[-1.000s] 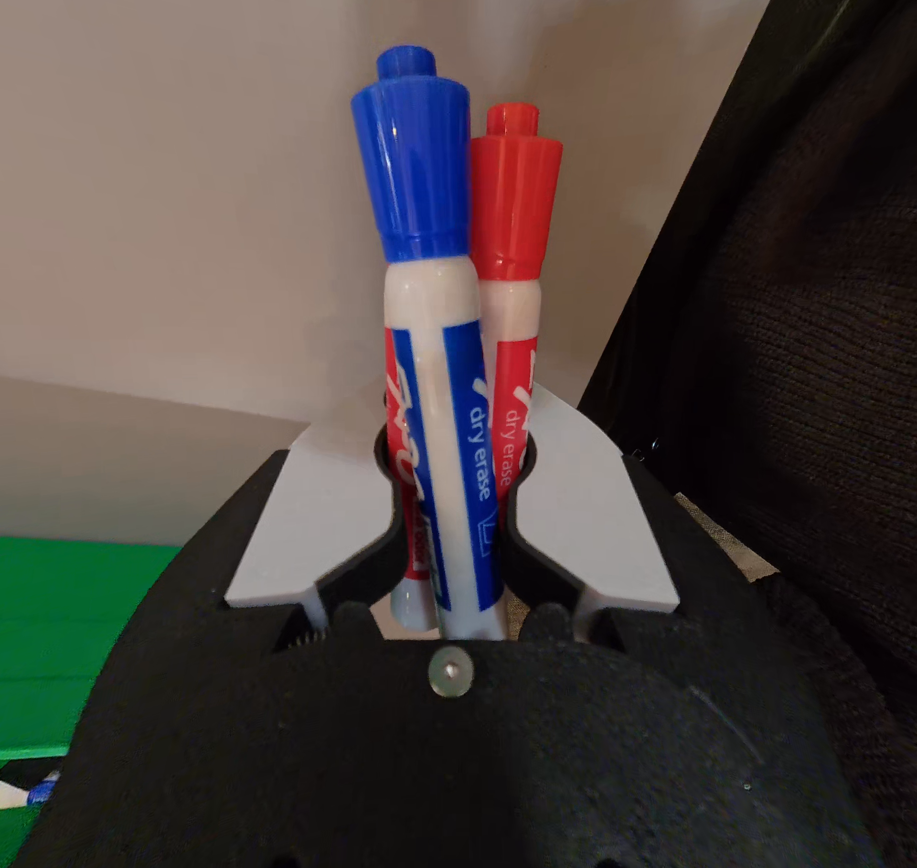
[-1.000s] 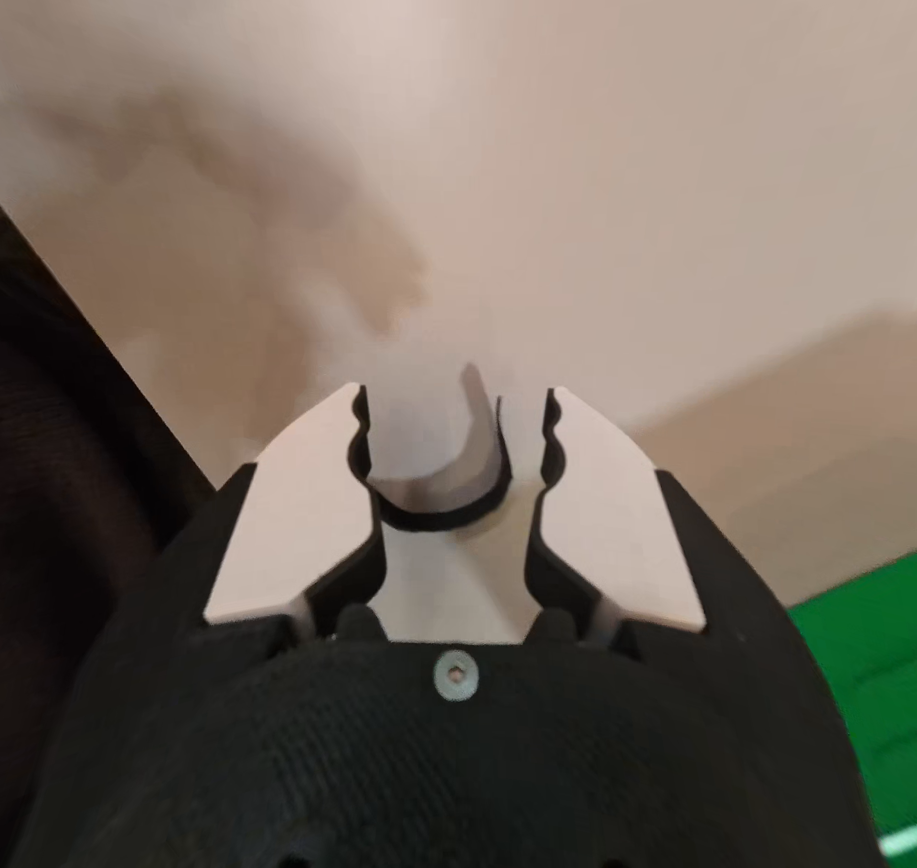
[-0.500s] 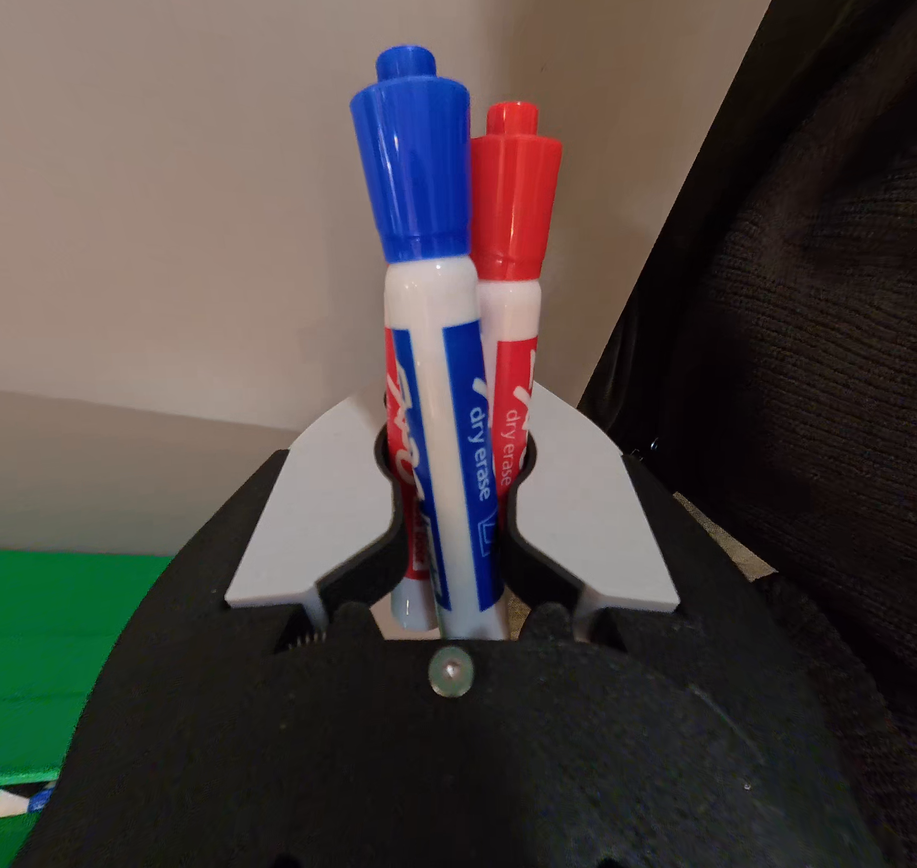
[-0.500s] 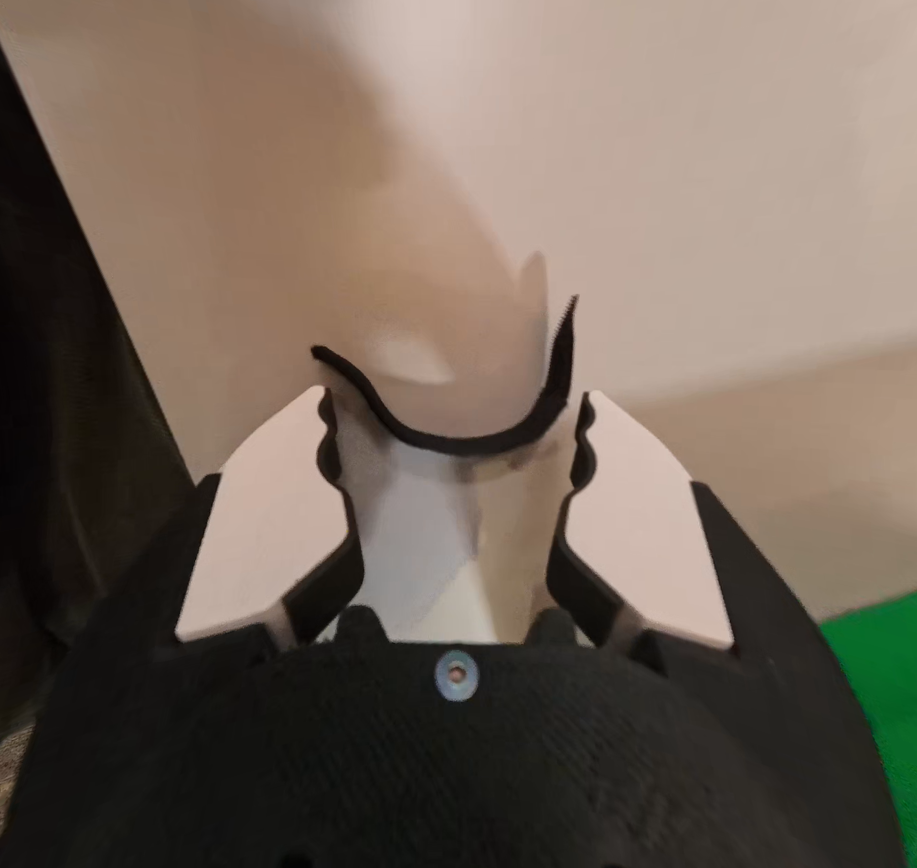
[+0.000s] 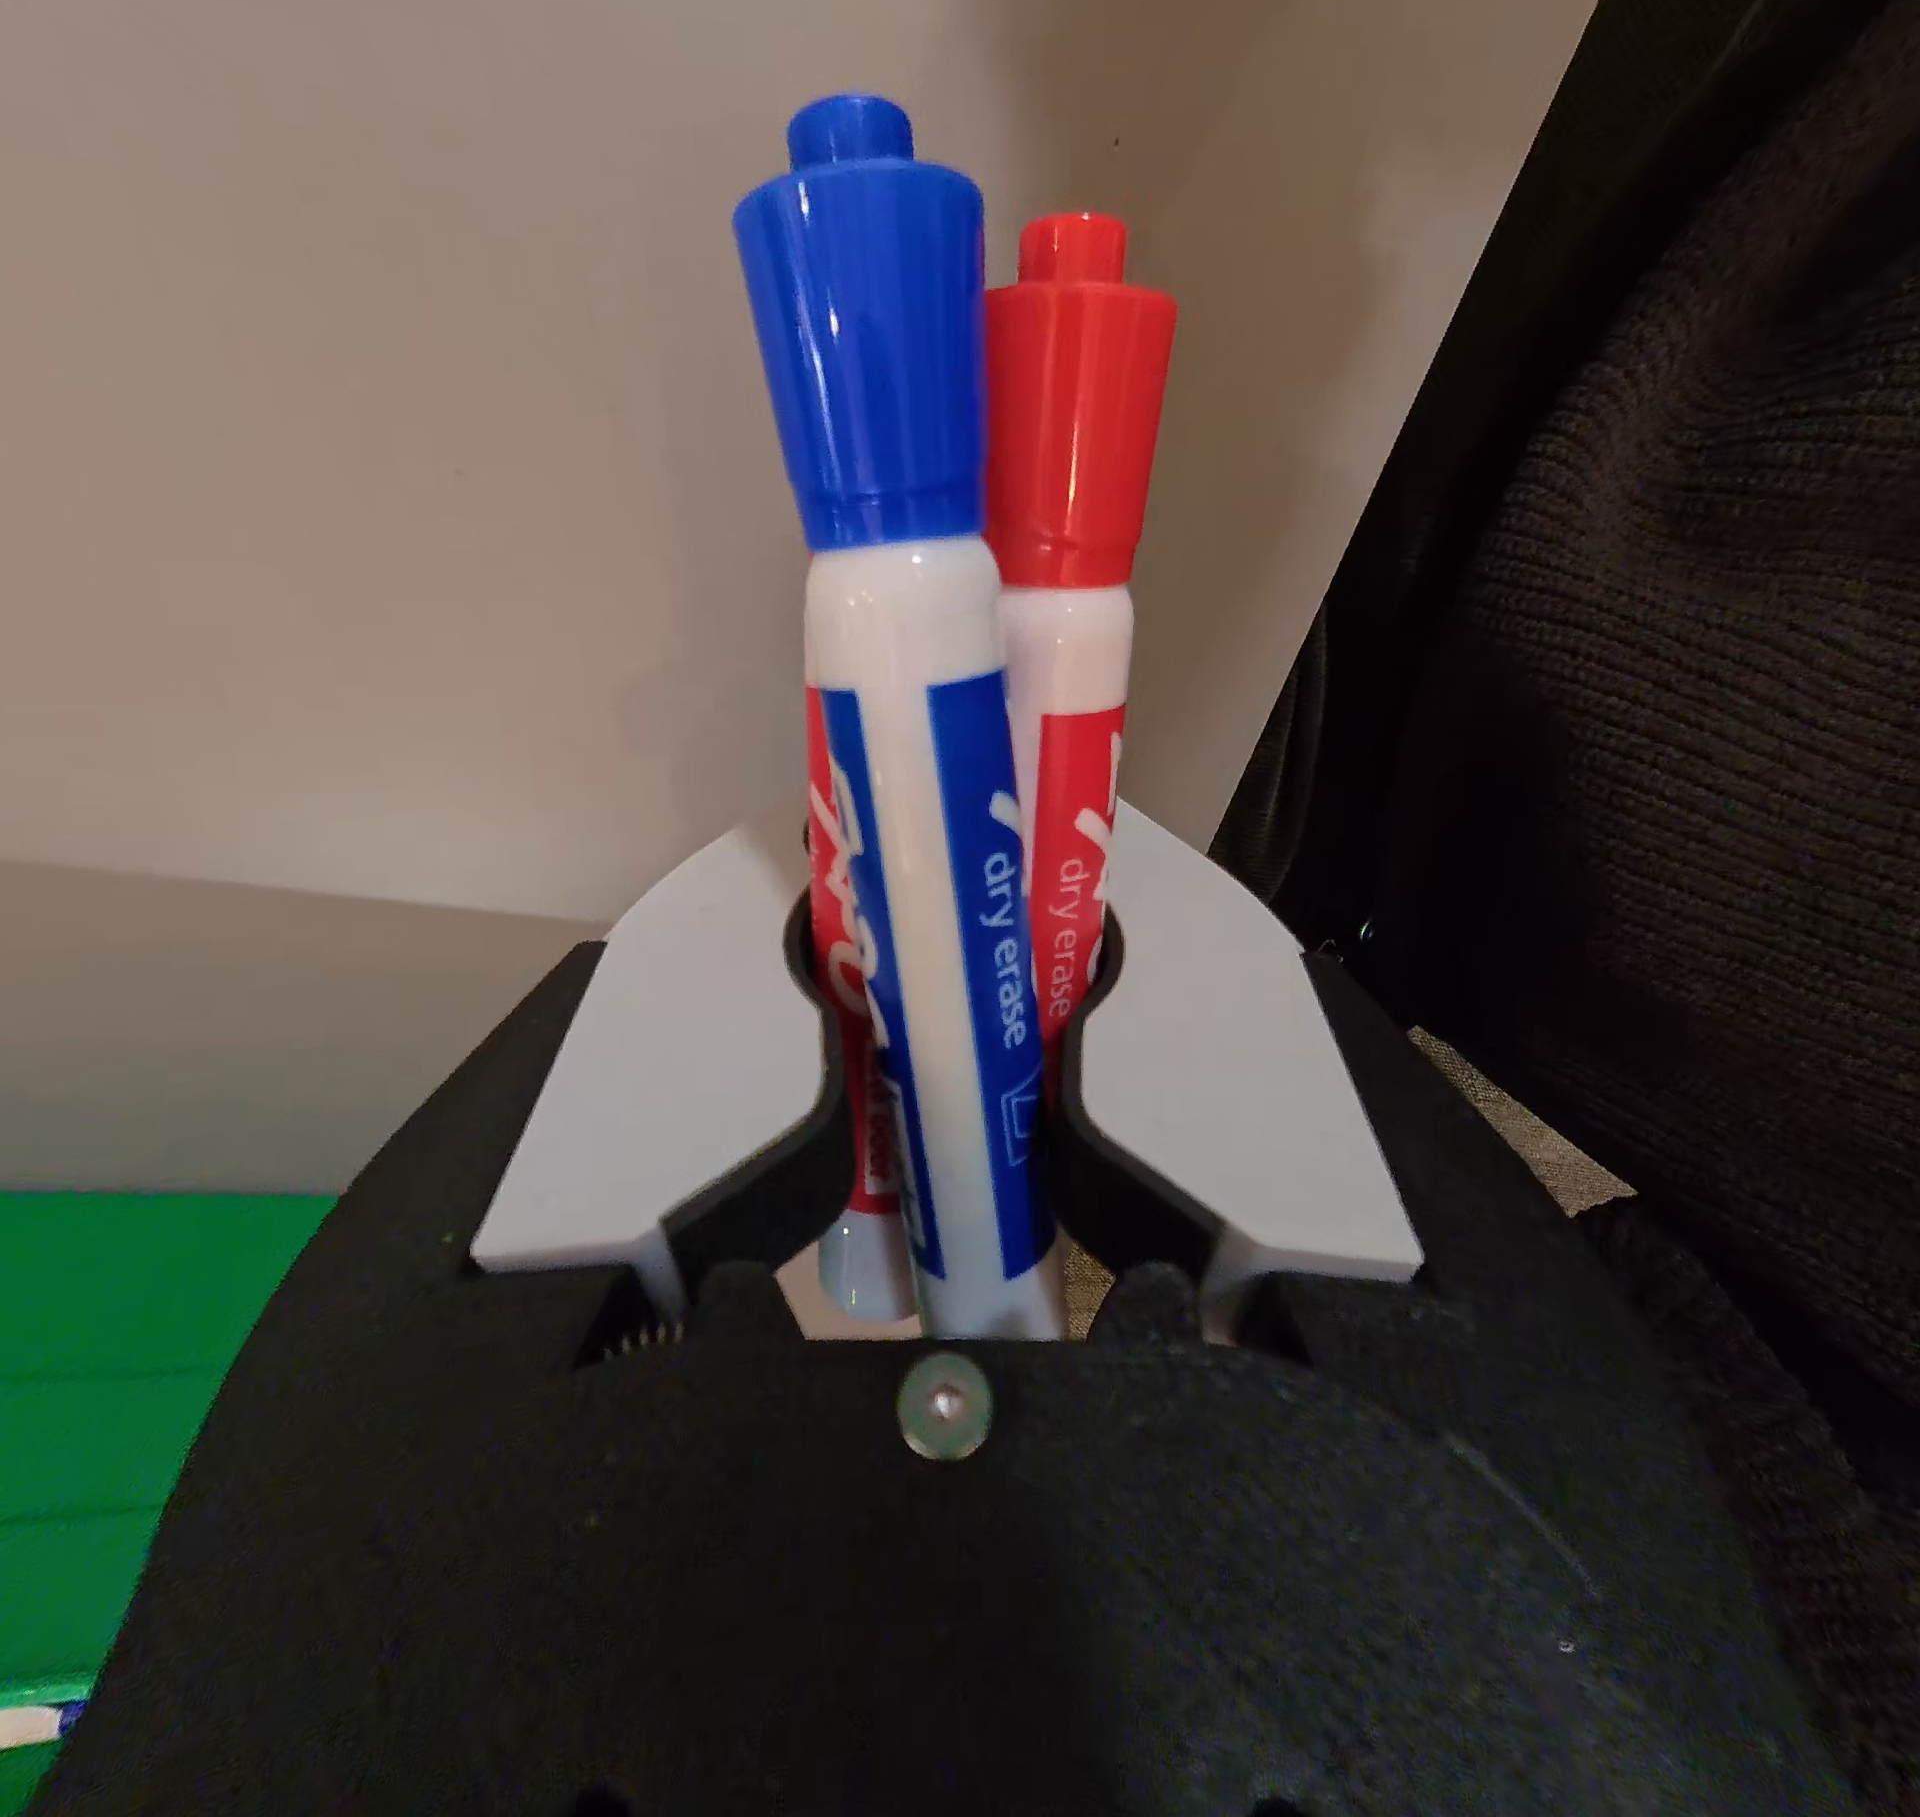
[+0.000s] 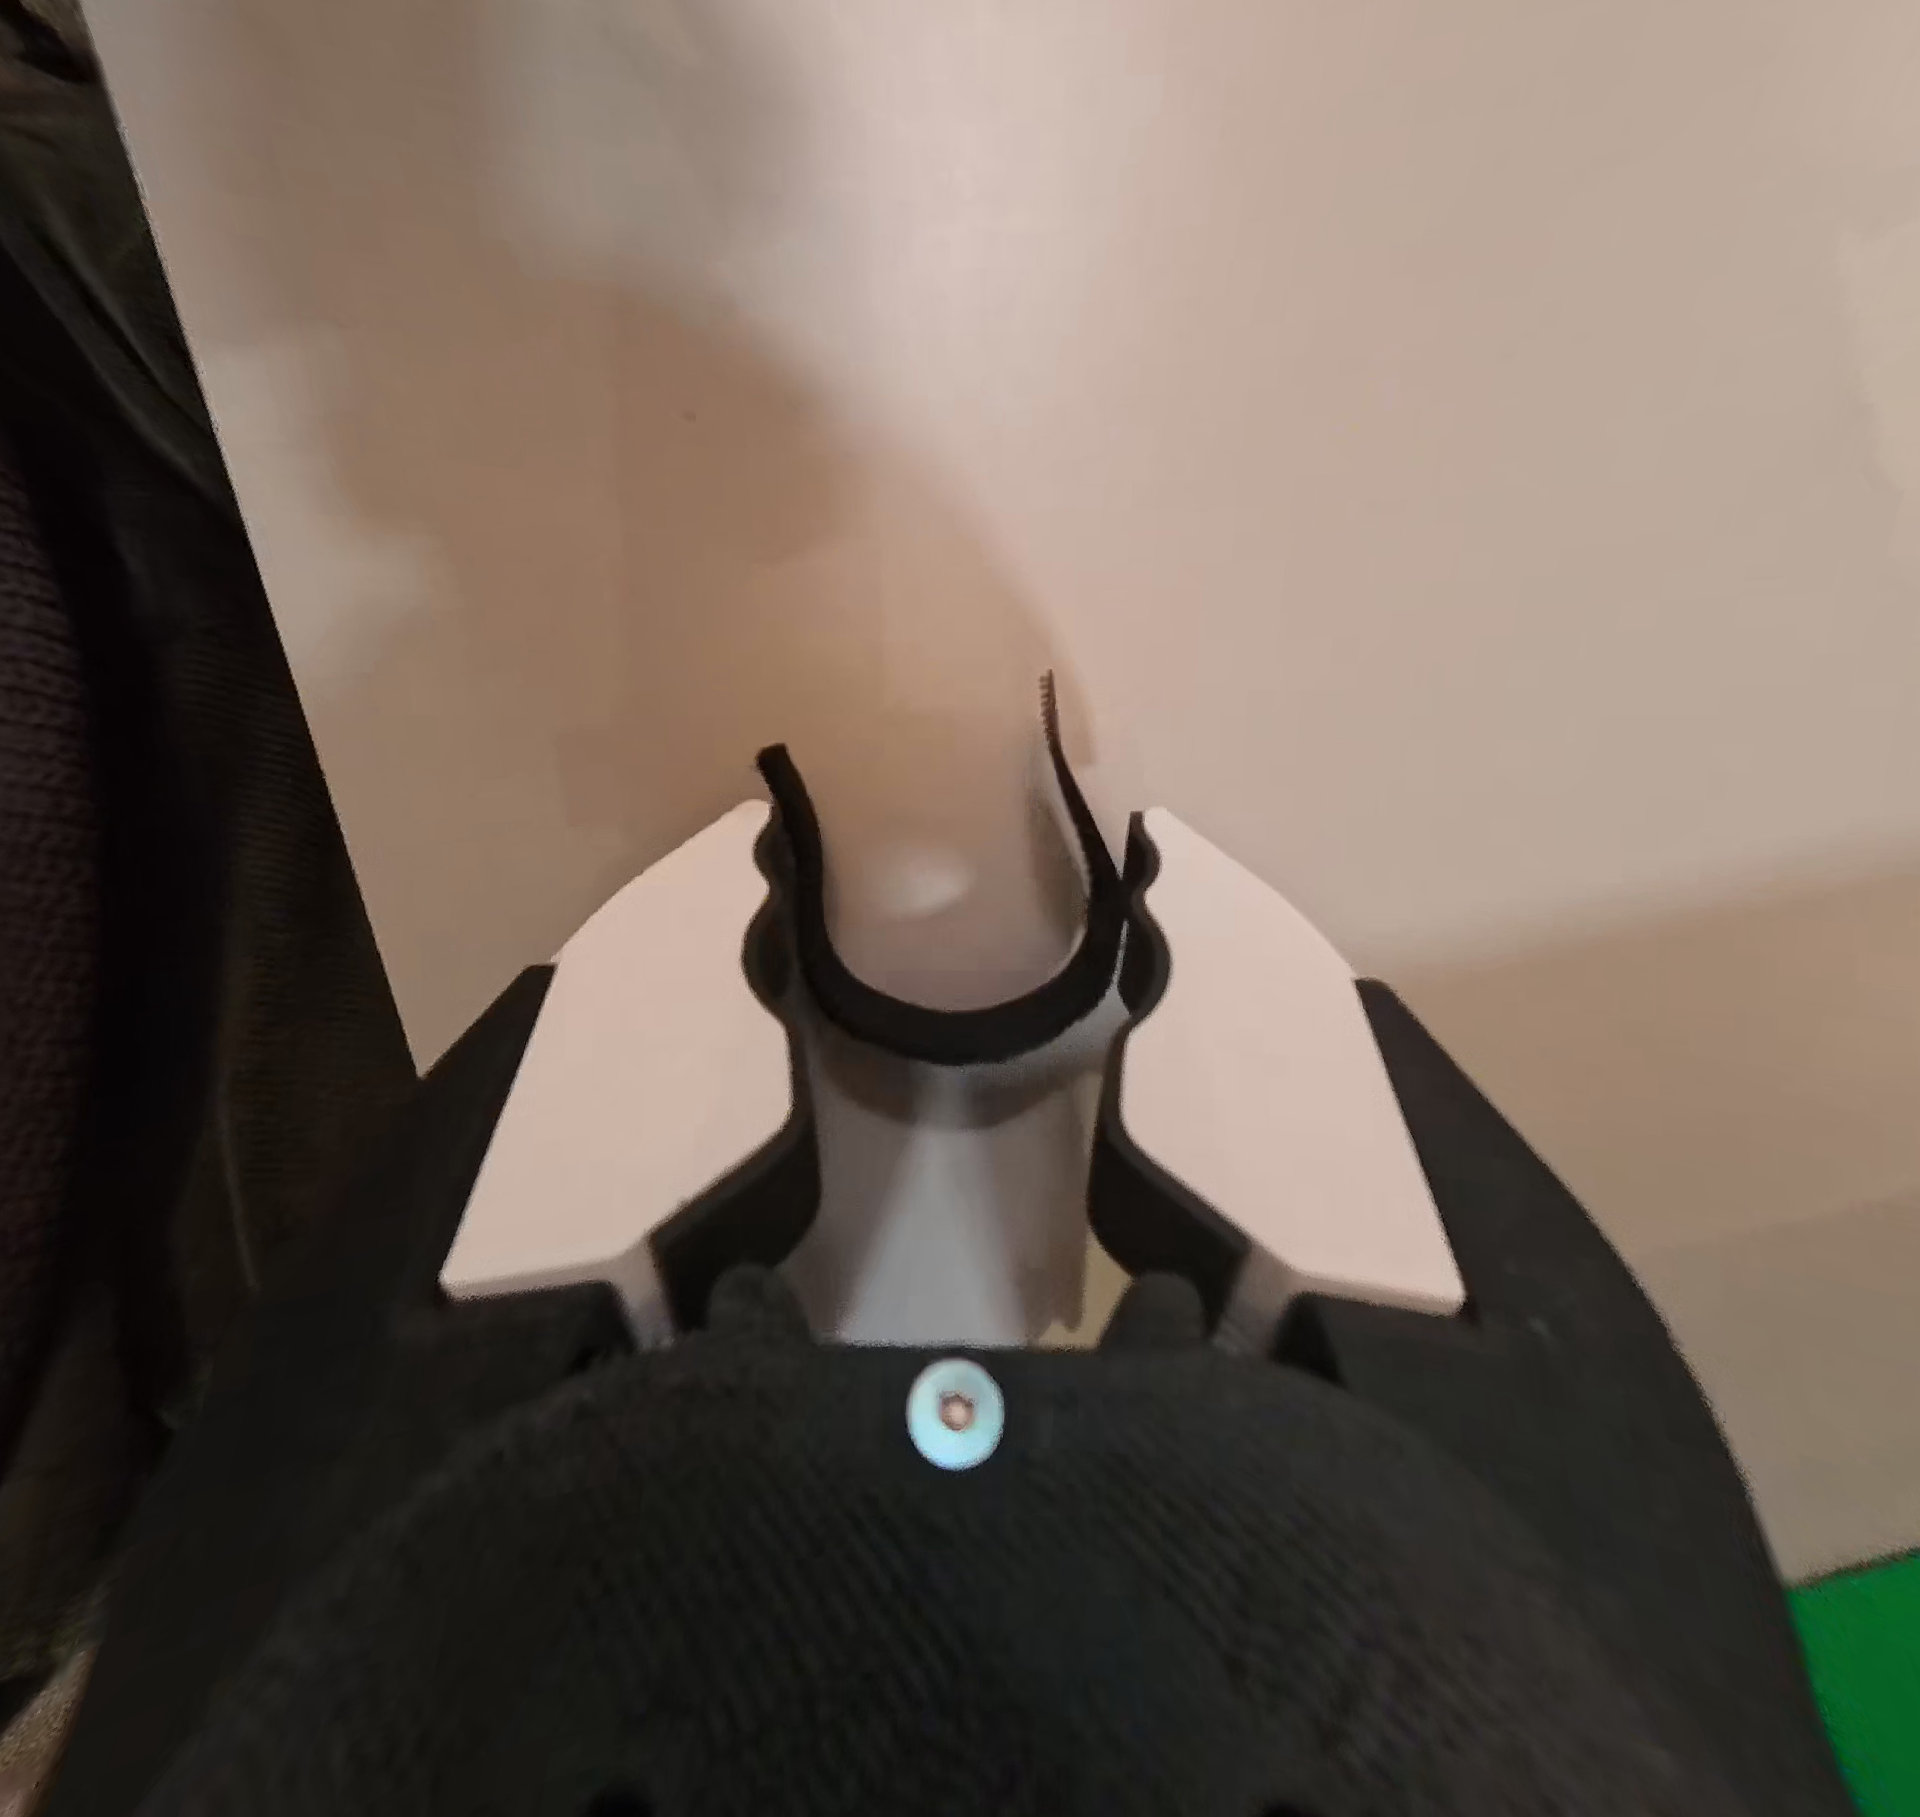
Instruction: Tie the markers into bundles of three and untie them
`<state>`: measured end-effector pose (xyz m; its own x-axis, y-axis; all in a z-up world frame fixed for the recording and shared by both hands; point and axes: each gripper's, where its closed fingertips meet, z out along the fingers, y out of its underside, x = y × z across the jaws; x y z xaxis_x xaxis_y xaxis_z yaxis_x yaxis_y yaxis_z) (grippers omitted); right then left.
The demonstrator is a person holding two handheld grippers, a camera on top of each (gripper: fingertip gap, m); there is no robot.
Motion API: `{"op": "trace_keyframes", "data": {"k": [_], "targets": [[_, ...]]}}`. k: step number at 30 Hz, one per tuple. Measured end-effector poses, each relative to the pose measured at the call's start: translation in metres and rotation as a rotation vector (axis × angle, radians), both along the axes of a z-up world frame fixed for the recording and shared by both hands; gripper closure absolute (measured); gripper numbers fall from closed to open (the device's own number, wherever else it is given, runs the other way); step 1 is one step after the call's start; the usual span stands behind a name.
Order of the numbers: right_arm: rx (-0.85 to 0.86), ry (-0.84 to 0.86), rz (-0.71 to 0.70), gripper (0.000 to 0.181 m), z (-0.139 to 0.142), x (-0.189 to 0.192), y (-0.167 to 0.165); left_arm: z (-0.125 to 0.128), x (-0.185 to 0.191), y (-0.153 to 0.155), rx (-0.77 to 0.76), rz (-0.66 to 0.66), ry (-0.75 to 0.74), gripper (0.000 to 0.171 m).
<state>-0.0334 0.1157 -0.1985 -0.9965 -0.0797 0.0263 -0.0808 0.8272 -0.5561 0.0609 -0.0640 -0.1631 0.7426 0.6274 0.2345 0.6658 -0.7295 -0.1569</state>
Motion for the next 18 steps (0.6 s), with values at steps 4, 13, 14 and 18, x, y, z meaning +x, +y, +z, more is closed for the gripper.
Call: {"op": "trace_keyframes", "data": {"k": [4,13,14,18], "targets": [[-0.237,-0.087,-0.045,0.124,0.031,0.001,-0.021,0.0,0.0,0.003,0.002,-0.01,0.001,0.128],[-0.333,-0.101,-0.151,0.117,0.041,-0.001,-0.041,-0.001,0.001,0.008,0.007,-0.027,-0.005,0.128],[-0.314,-0.083,-0.152,0.114,0.037,0.0,-0.042,-0.001,0.001,0.008,0.007,-0.024,-0.003,0.128],[-0.247,0.027,-0.123,0.104,0.028,0.007,-0.051,0.002,0.0,0.003,0.01,-0.012,0.006,0.128]]}}
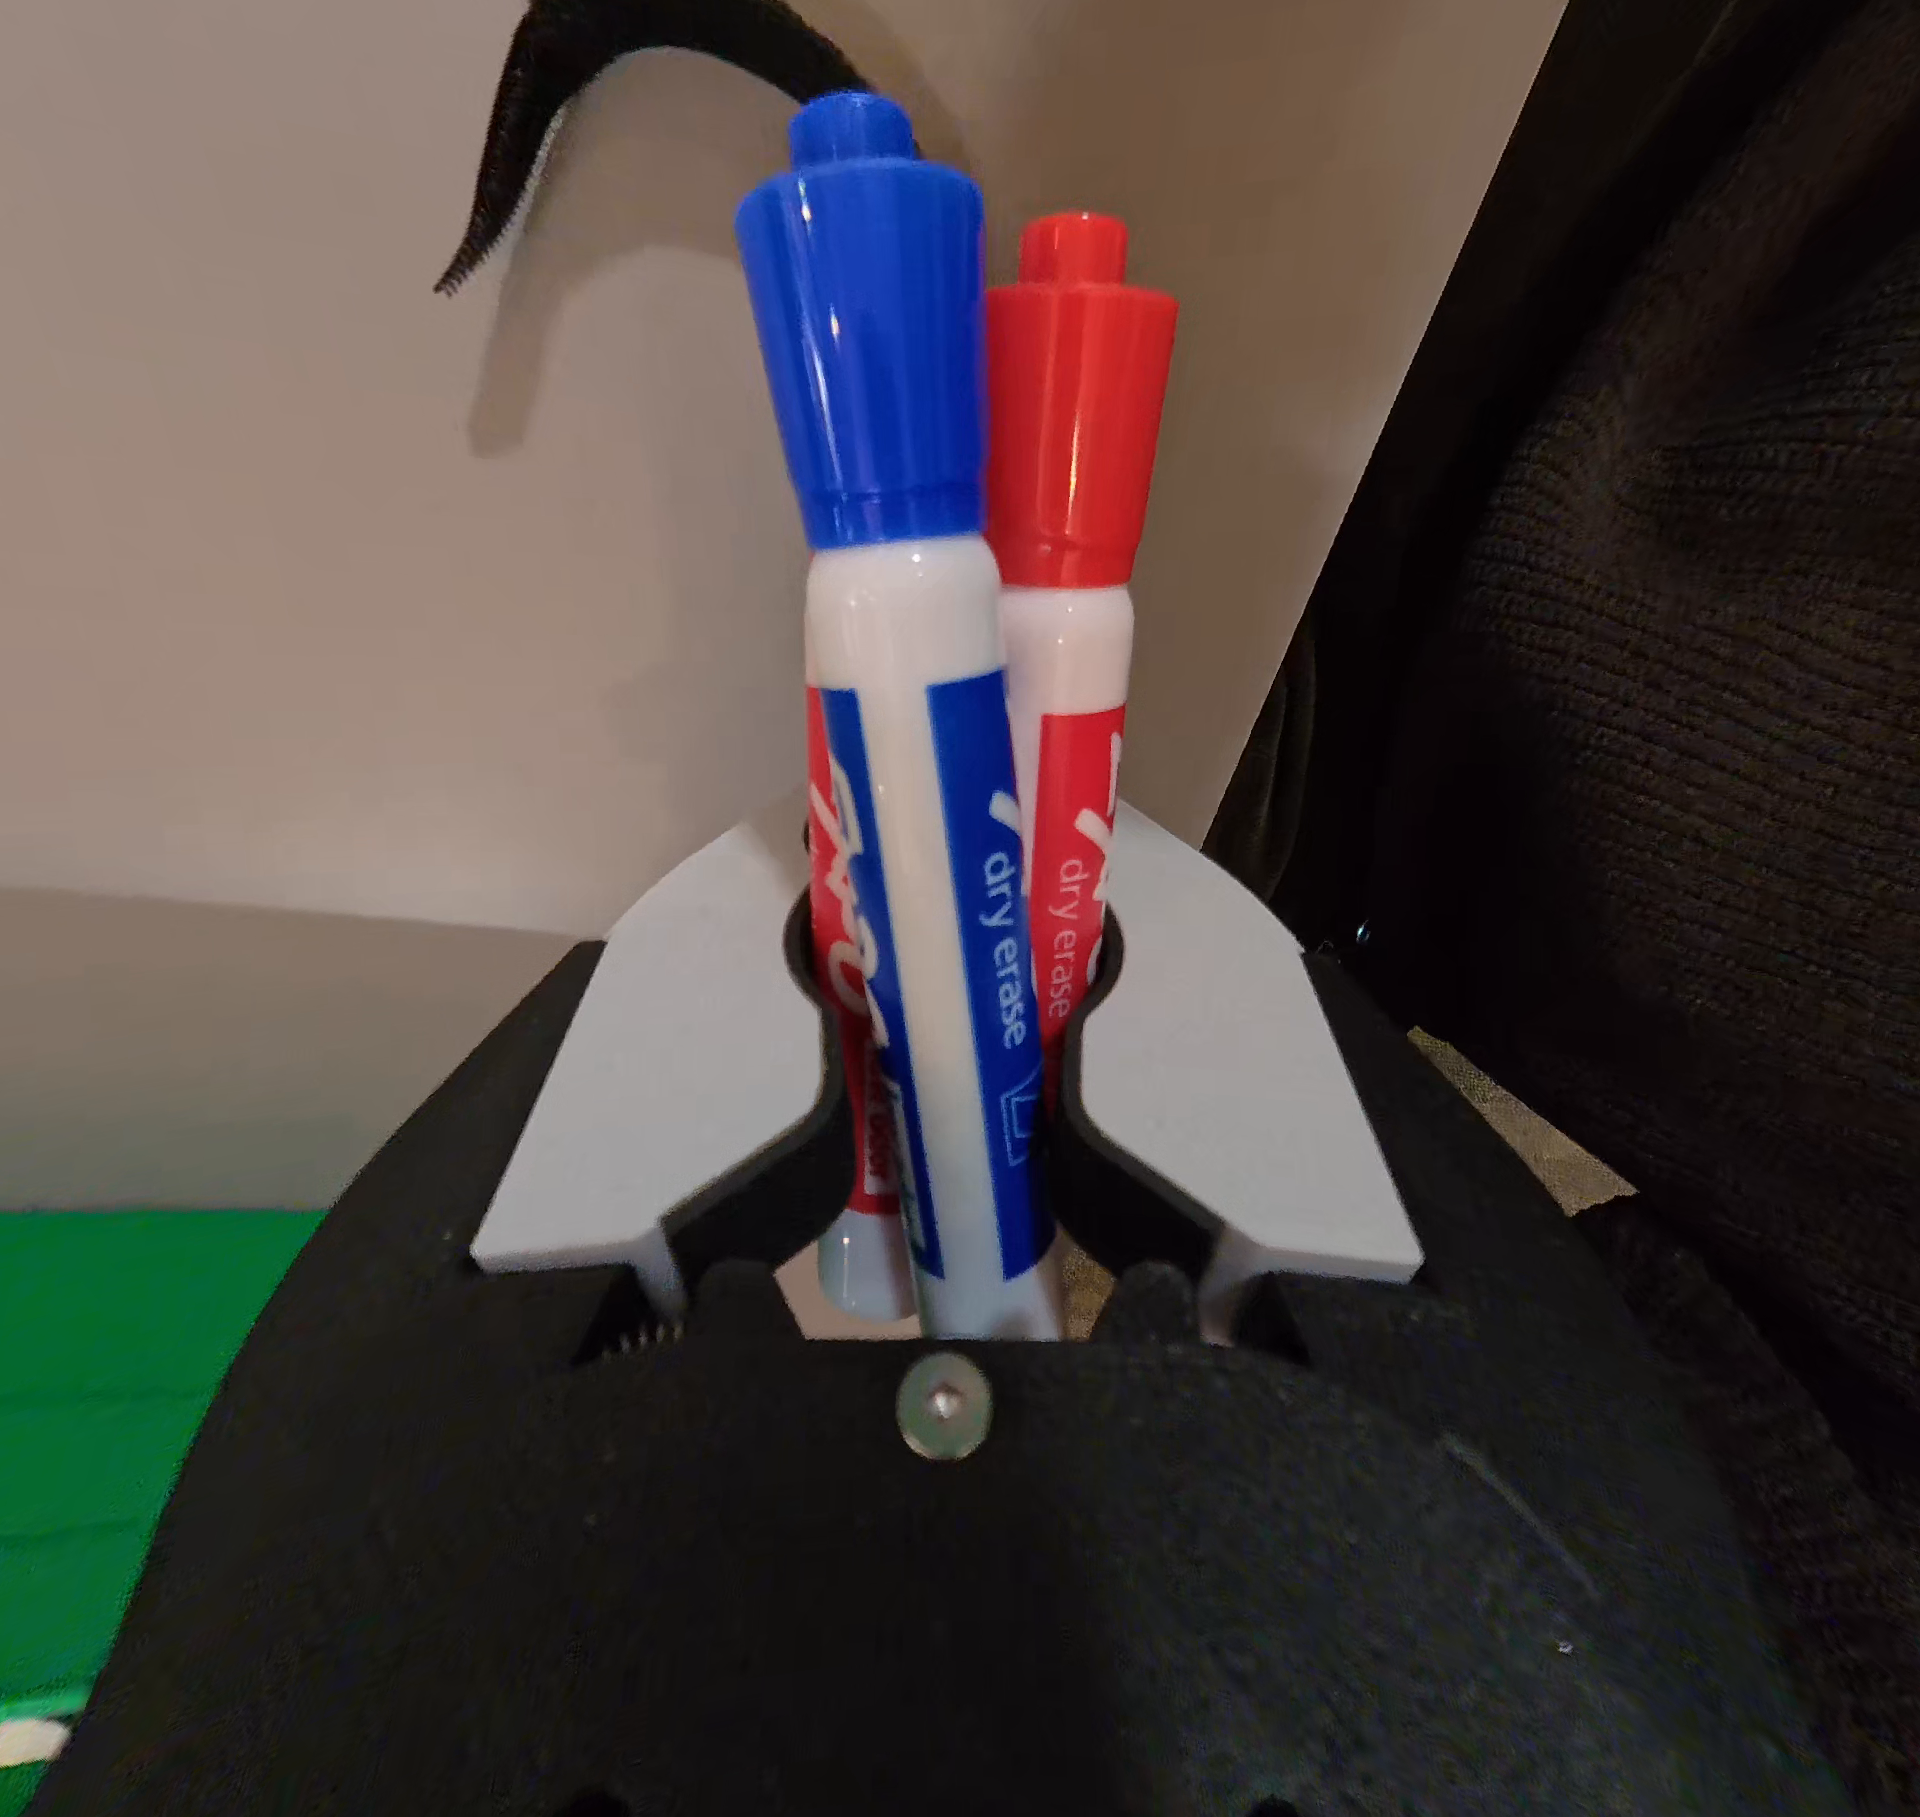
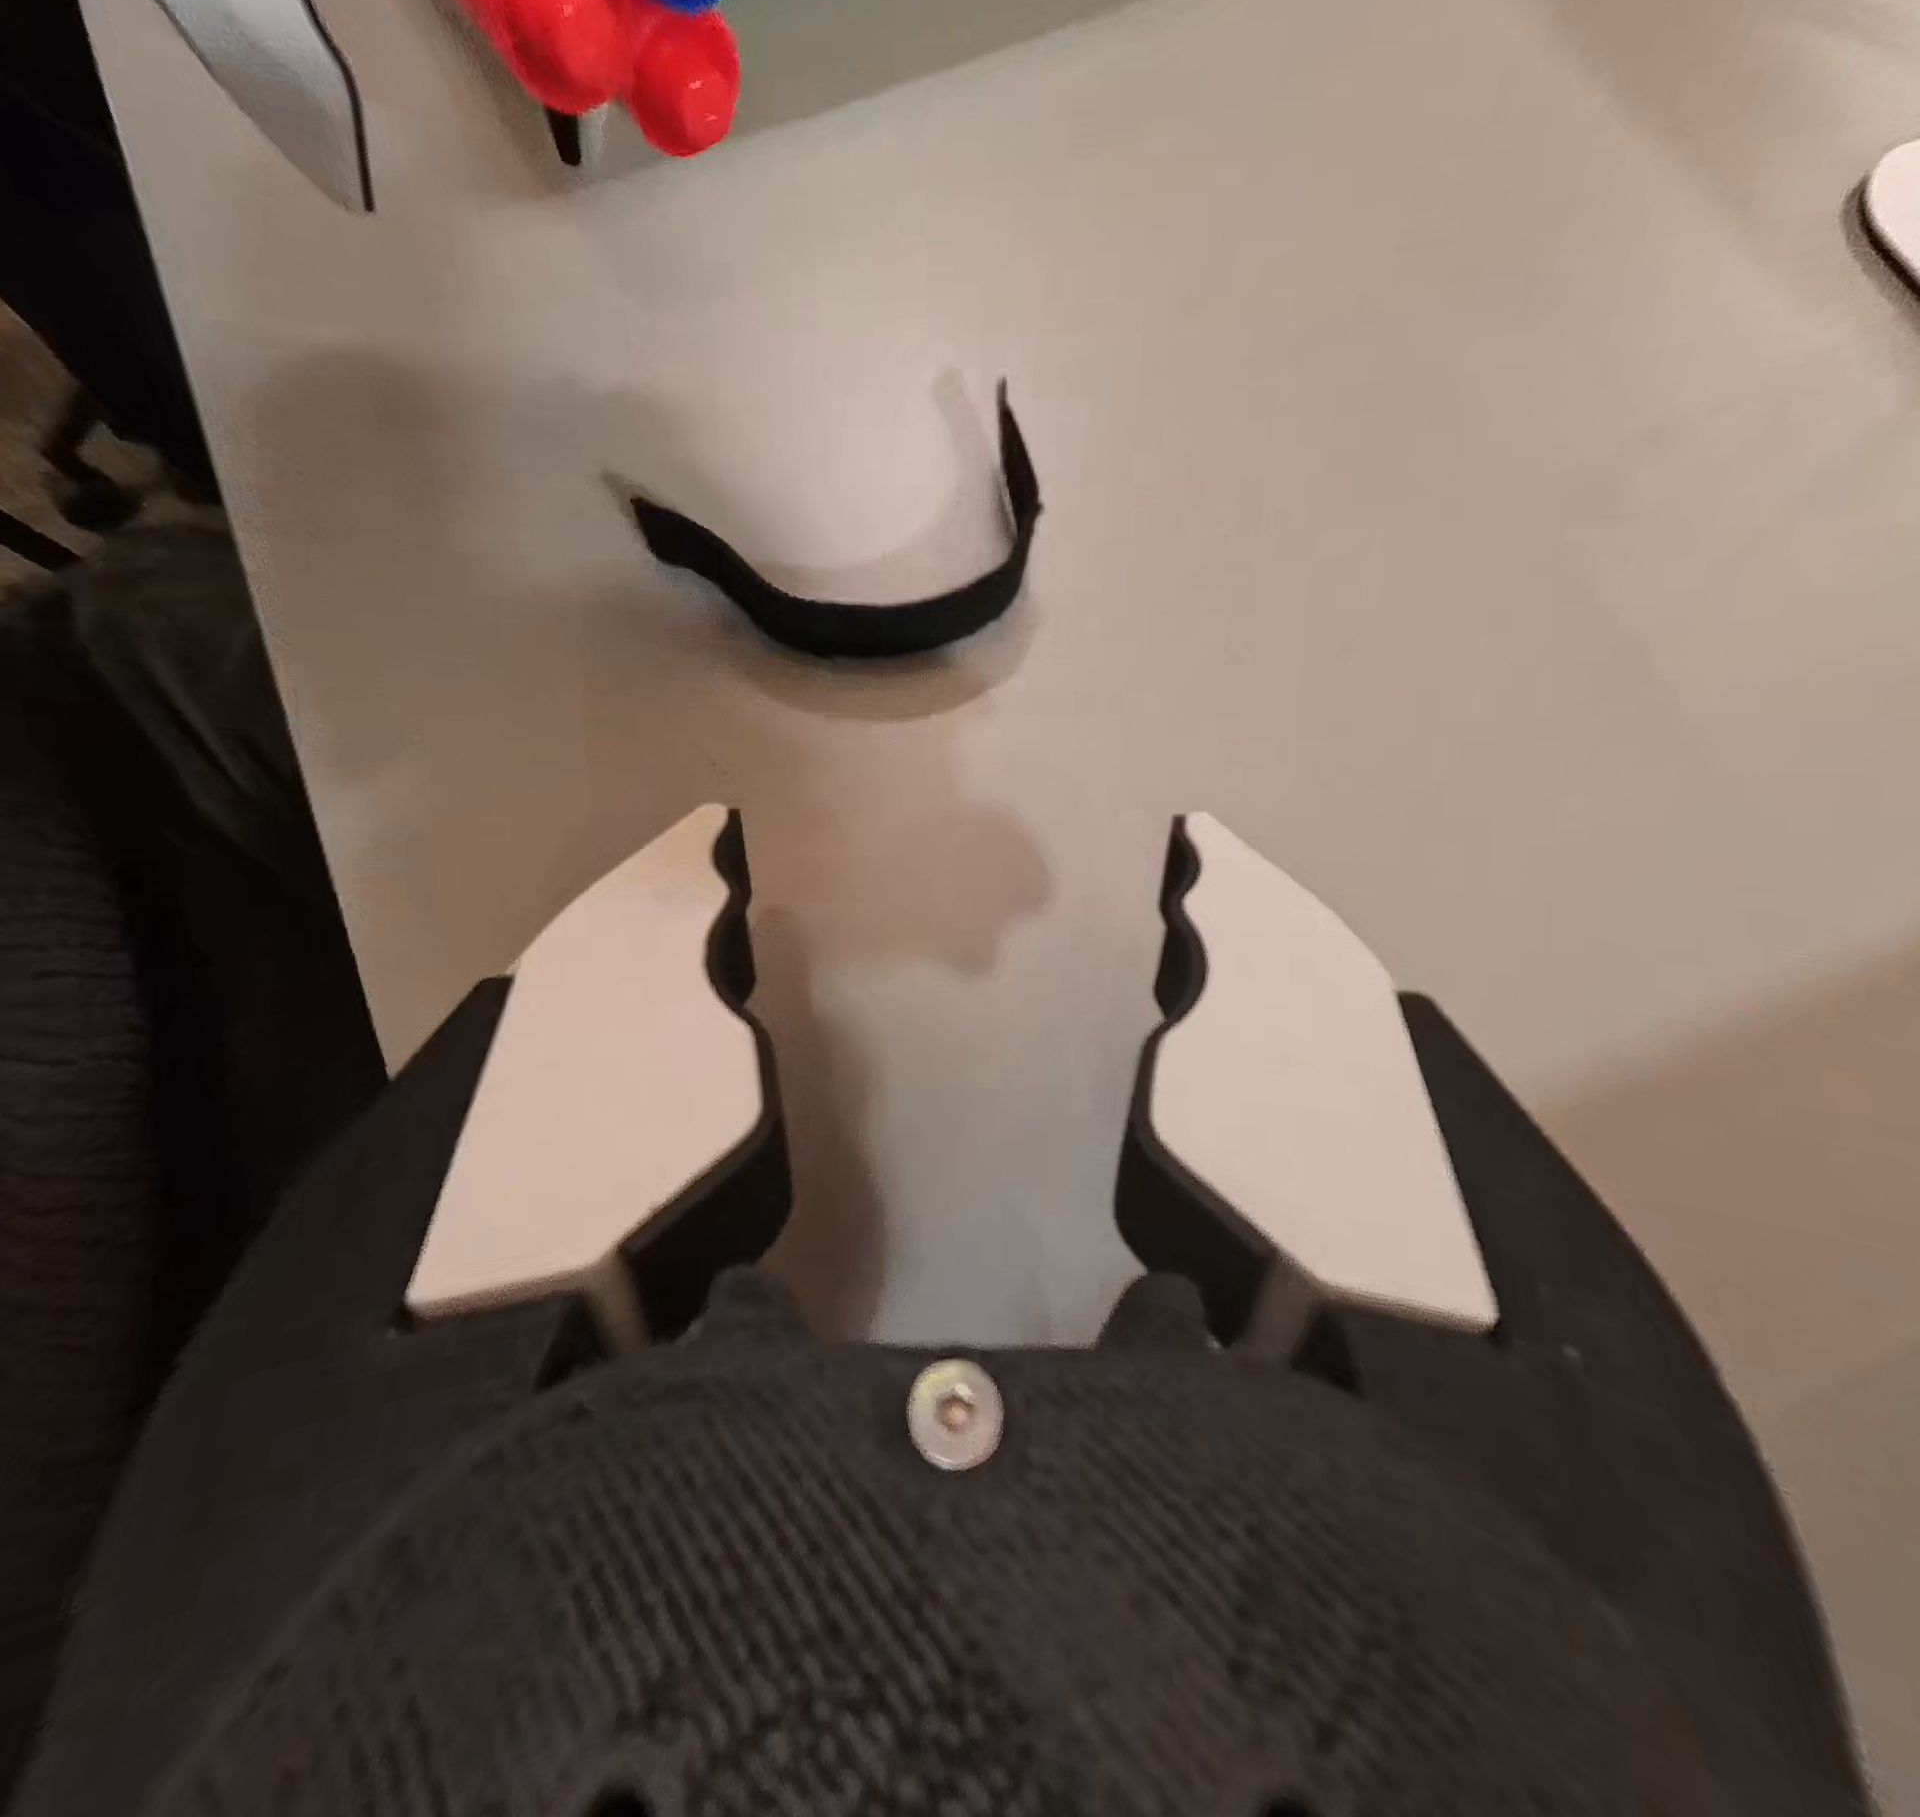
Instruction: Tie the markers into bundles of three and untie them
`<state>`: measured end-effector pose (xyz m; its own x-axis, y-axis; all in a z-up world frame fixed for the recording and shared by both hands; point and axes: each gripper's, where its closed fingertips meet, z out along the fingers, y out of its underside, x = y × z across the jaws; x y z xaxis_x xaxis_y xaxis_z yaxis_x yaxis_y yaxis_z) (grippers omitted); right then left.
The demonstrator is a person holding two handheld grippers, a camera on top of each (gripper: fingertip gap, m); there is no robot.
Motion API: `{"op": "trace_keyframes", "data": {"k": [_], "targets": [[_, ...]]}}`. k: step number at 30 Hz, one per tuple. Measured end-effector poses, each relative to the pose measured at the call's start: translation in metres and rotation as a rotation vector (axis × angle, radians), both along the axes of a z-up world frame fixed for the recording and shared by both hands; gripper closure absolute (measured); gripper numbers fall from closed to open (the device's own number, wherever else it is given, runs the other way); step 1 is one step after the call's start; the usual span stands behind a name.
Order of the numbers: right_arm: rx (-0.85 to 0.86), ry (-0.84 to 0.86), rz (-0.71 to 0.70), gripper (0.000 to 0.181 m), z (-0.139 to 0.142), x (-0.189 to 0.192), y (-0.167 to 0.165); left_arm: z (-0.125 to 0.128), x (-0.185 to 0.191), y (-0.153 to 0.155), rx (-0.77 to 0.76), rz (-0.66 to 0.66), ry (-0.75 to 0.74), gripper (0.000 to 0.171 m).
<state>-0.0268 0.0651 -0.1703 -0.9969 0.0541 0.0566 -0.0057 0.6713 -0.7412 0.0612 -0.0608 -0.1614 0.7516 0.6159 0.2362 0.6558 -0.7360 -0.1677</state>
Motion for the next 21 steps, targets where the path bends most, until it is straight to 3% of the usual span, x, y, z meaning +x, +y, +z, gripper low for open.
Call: {"op": "trace_keyframes", "data": {"k": [5,12,16,21], "targets": [[0.082,0.129,0.089,0.092,-0.001,0.016,-0.03,0.009,-0.002,-0.014,0.014,0.052,0.026,0.128],[0.264,0.052,0.239,0.072,-0.022,0.017,-0.078,0.017,-0.001,-0.025,0.006,0.083,0.054,0.128],[0.357,0.054,0.291,0.075,-0.034,0.014,-0.086,0.02,0.0,-0.024,0.024,0.078,0.064,0.128],[0.352,-0.019,0.289,0.095,-0.043,0.019,-0.086,0.018,0.0,-0.03,0.03,0.089,0.059,0.128]]}}
